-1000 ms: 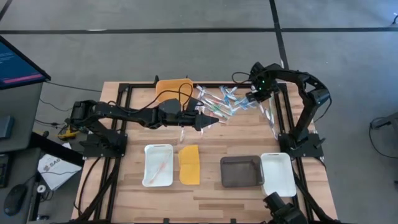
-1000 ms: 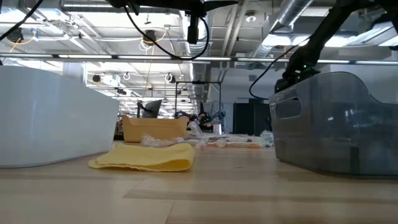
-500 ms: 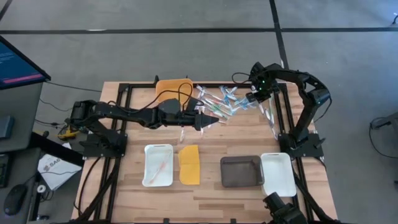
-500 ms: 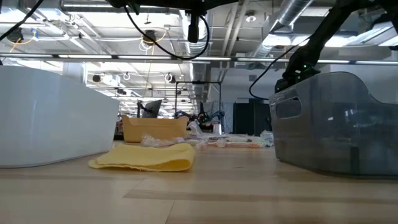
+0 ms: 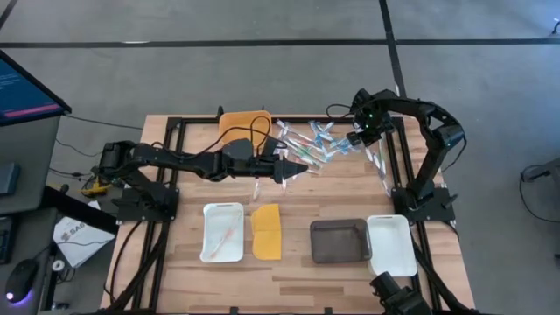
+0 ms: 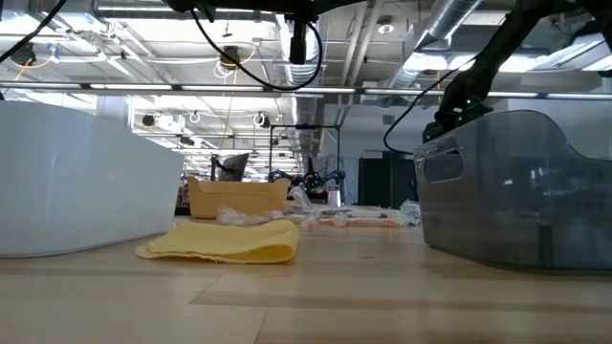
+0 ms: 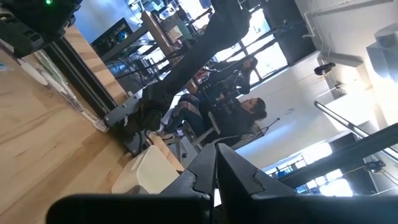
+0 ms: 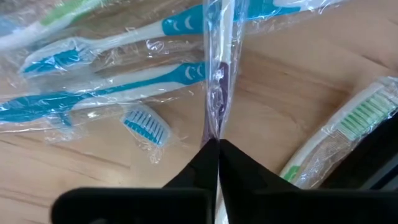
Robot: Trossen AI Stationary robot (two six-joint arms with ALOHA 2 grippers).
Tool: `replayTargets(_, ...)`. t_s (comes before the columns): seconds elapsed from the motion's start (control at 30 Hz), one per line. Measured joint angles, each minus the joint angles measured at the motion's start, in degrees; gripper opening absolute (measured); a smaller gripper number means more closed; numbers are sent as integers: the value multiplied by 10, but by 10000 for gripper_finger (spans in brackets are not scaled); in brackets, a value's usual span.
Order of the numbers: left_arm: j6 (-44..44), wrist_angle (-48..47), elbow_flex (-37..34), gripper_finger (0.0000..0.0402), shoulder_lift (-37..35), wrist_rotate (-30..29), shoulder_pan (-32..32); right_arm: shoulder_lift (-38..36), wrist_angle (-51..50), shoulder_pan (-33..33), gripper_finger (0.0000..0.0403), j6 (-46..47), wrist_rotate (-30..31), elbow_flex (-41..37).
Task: Pick & Place Toothbrushes
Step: Put the purple toothbrush into the right white bin
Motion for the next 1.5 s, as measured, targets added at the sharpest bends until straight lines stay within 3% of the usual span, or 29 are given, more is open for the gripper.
replayTargets(0.4,0,0,0,8,0,0,-5,-26,-40,10,2,-11,0,0)
replayTargets(0.93,2,6,0,8,0,-14,-4,-241,-135,43,0,35,0,0)
replayTargets(1.5,-5,24,0,8,0,-50,-10,-480,-256,217,0,207,-1,0)
